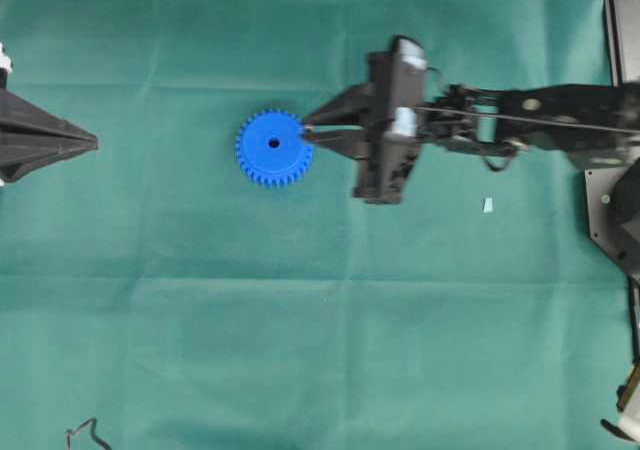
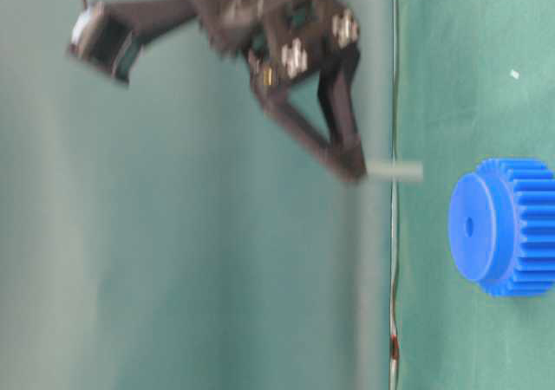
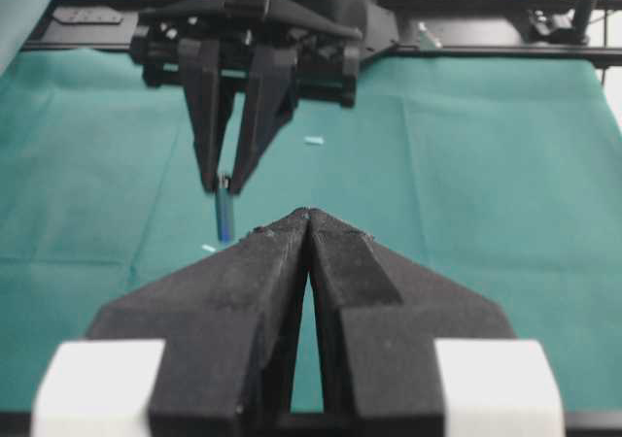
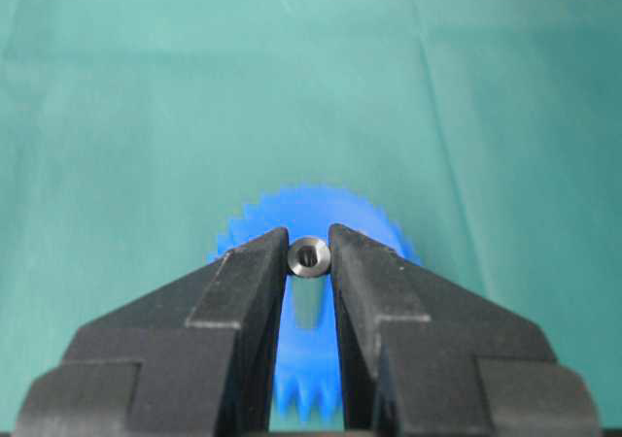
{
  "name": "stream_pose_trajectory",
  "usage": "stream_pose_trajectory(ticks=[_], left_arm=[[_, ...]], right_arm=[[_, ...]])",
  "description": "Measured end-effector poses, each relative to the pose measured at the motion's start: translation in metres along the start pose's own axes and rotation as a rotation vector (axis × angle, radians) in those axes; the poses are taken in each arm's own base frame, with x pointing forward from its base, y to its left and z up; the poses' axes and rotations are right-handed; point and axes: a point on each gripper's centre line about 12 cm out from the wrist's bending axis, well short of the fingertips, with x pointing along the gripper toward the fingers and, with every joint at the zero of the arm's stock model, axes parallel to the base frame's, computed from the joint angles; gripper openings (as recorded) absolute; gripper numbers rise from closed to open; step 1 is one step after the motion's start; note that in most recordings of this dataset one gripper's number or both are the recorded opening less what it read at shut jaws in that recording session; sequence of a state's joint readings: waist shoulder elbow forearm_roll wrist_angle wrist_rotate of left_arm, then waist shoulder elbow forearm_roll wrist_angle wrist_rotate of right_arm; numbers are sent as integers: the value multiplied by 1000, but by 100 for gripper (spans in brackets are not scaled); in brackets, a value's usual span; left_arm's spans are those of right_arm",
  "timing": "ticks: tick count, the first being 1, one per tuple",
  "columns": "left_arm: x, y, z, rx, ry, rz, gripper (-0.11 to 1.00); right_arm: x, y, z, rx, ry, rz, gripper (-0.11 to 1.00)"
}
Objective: Insert the shaft into the center hole of the gear.
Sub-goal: 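Lift the shaft and carry it left over the blue gear's center hole, then align the held shaft above the gear hole and lower it in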
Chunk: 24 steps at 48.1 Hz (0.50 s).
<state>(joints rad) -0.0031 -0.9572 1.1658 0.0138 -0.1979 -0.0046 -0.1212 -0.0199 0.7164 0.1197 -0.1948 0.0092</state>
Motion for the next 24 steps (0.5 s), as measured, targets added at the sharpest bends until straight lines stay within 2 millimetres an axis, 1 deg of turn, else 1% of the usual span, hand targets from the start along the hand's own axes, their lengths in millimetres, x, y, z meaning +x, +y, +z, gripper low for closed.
stream_pose_trajectory(ticks=[6, 12, 19, 24], left_arm=[[0, 0, -1, 2, 5, 0, 0], [0, 0, -1, 1, 8, 1, 0], [0, 0, -1, 2, 9, 0, 0], [0, 0, -2, 2, 11, 0, 0]], right_arm=[[15, 2, 7, -16, 2, 5, 19], [22, 4, 13, -21, -6, 8, 19], [26, 4, 10, -22, 2, 7, 19], [31, 2, 3, -19, 20, 3, 19]])
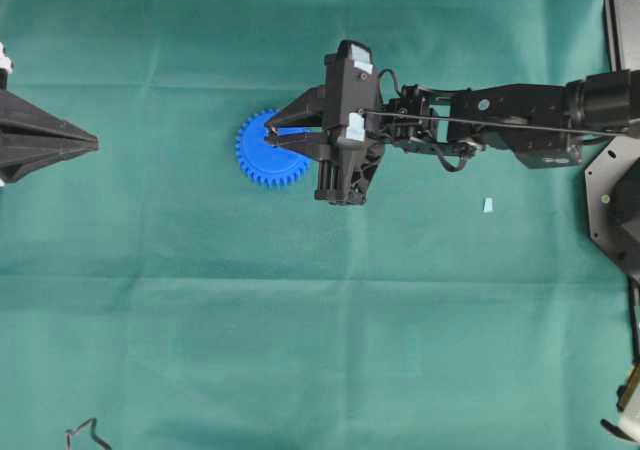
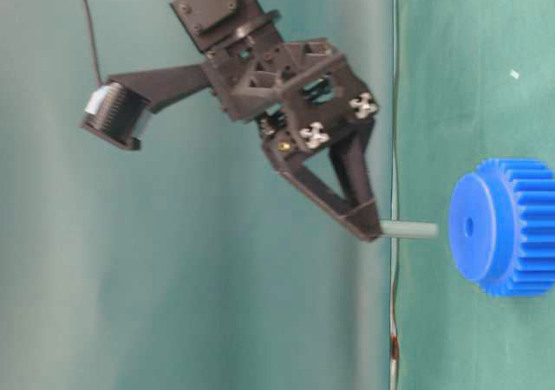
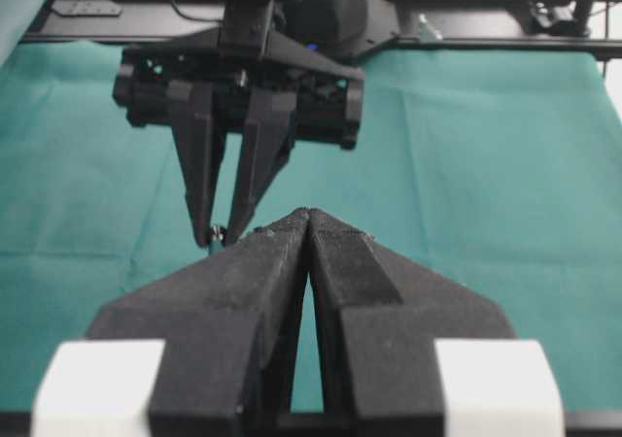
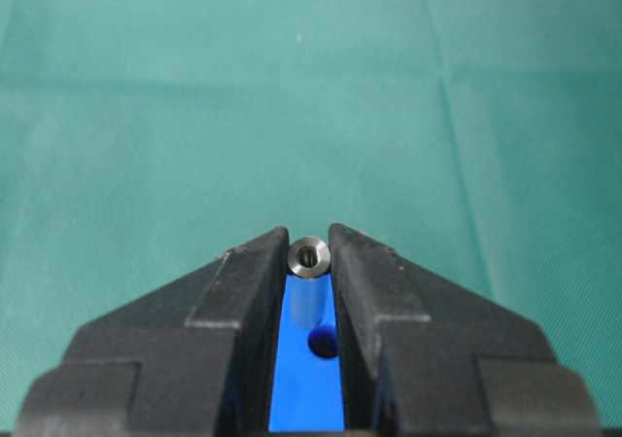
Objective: Insert the shaft into the center hole of the gear.
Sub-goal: 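Align the held shaft above the gear hole and lower it in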
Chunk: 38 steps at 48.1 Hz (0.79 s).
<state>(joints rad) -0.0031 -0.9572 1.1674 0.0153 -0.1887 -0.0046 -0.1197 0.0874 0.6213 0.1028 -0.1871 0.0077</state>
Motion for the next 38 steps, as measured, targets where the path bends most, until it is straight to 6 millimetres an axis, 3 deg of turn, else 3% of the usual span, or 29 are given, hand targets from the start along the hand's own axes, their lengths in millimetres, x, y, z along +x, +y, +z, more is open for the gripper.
stream_pose_trajectory(ticks=[10, 24, 38], left_arm=[[0, 0, 0, 0, -2, 0, 0], [0, 0, 0, 0, 0, 0, 0], [0, 0, 0, 0, 3, 0, 0]], right_arm=[[17, -4, -17, 16, 24, -12, 19], [18, -7, -15, 15, 9, -18, 19], [9, -10, 0, 17, -31, -23, 19]])
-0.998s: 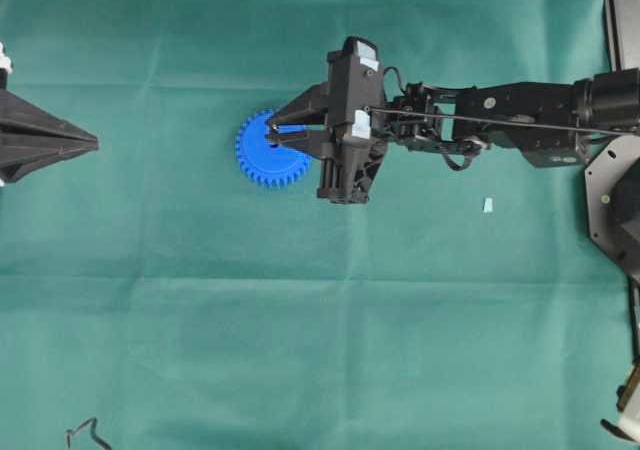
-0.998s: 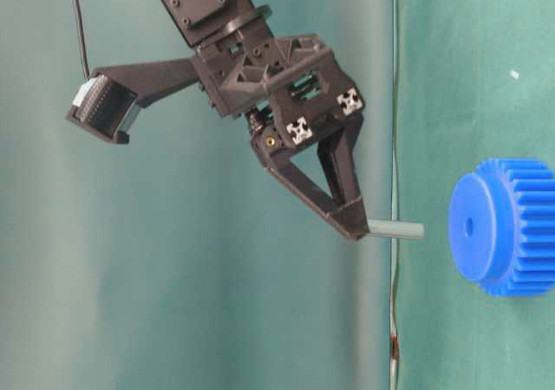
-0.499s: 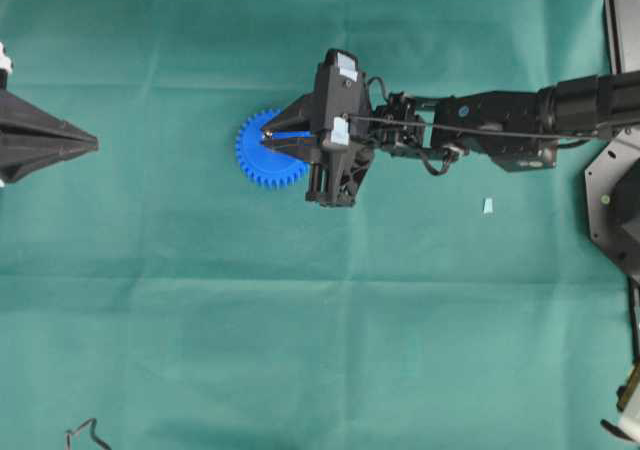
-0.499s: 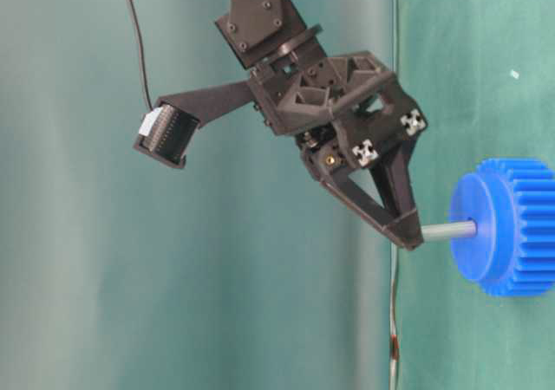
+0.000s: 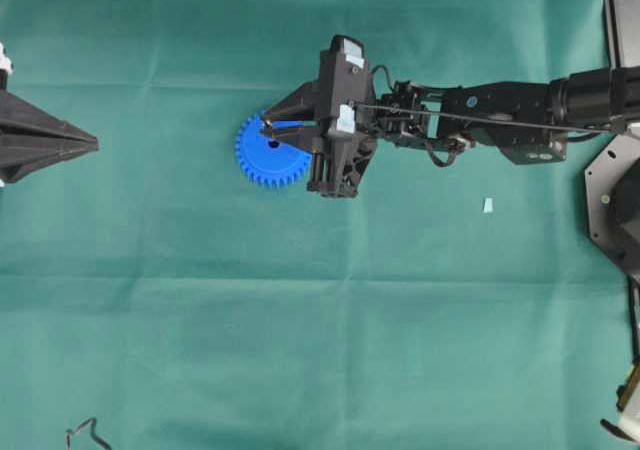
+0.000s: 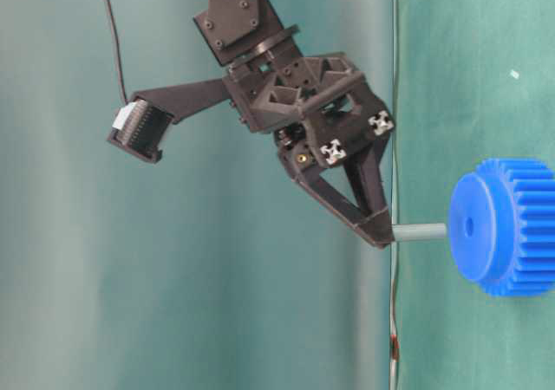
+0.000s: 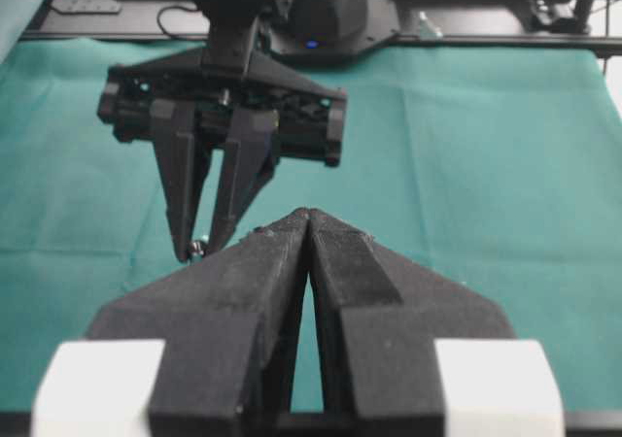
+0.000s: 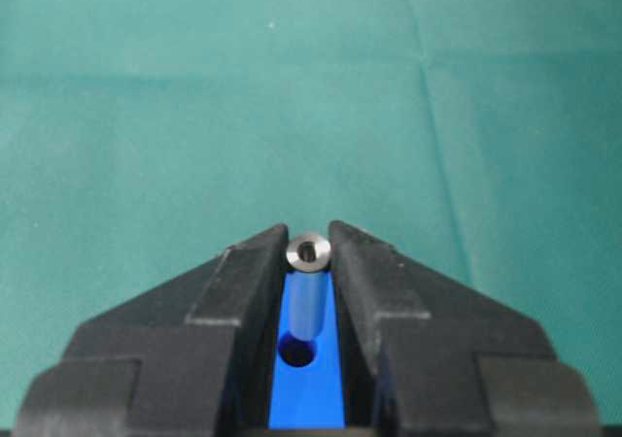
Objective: Insert the shaft into the center hole of the gear.
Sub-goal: 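Align the held shaft above the gear hole and lower it in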
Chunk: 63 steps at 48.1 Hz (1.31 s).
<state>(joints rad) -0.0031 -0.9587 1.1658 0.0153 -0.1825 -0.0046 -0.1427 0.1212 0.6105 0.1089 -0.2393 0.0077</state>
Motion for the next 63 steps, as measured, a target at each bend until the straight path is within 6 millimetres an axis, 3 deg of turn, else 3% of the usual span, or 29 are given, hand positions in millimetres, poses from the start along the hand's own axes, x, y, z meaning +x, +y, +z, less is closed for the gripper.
stream_pose_trajectory(ticks=[23, 48, 63], left_arm=[[0, 0, -1, 0, 5, 0, 0], [0, 0, -1, 0, 8, 0, 0], [0, 0, -2, 0, 9, 0, 0]], right_arm=[[11, 1, -14, 13, 13, -2, 19], [9, 2, -10, 15, -7, 0, 19], [13, 0, -23, 30, 23, -9, 19]])
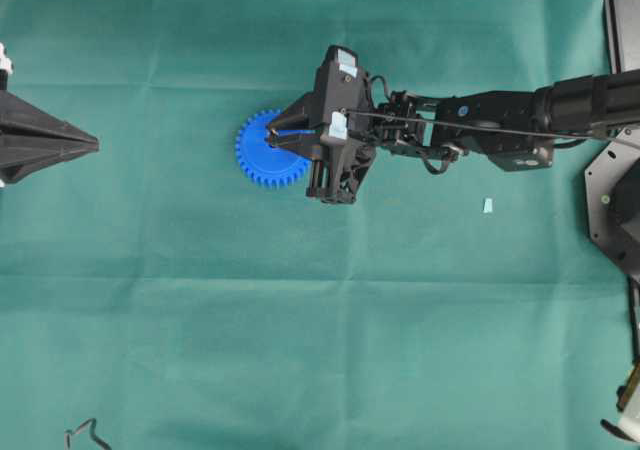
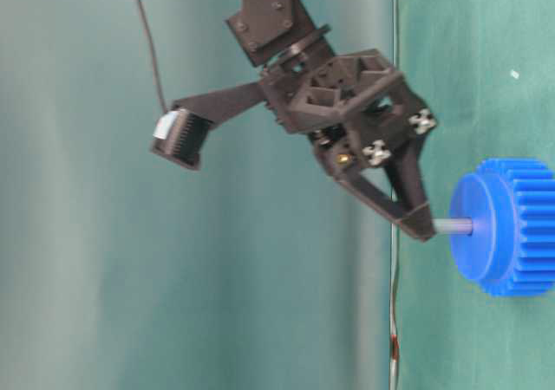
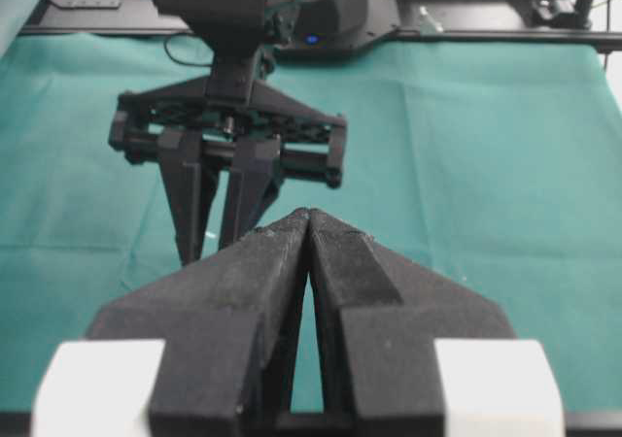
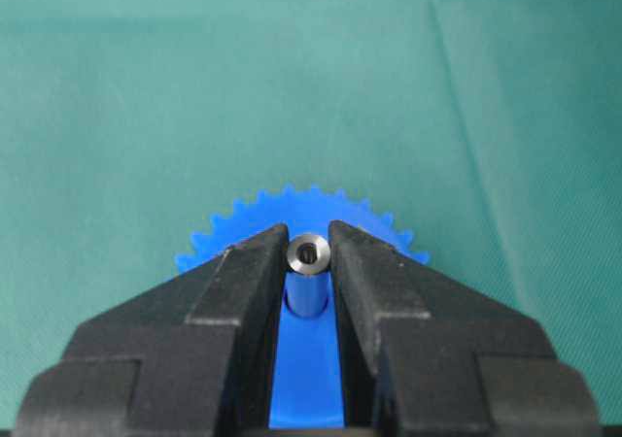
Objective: Insert the shaft into the center hole of the gear.
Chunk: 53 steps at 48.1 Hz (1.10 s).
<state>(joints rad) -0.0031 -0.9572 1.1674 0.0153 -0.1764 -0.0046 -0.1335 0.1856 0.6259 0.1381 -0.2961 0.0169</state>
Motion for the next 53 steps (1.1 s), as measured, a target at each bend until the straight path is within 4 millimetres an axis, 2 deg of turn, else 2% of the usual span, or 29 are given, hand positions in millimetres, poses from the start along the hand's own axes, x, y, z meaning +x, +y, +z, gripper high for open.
stream_pose_trajectory(ticks=[18, 40, 43, 51, 53], left_arm=[[0, 0, 1, -2, -2, 0, 0], [0, 0, 0, 0, 0, 0, 0], [0, 0, 0, 0, 2, 2, 0], [0, 0, 0, 0, 2, 0, 0], [0, 0, 0, 0, 2, 0, 0]], right_arm=[[10, 0, -14, -4, 19, -2, 19], [10, 1, -15, -3, 20, -1, 20], [10, 1, -14, -3, 19, 0, 31], [10, 2, -15, -4, 20, 1, 81], [10, 2, -15, -5, 20, 1, 90]])
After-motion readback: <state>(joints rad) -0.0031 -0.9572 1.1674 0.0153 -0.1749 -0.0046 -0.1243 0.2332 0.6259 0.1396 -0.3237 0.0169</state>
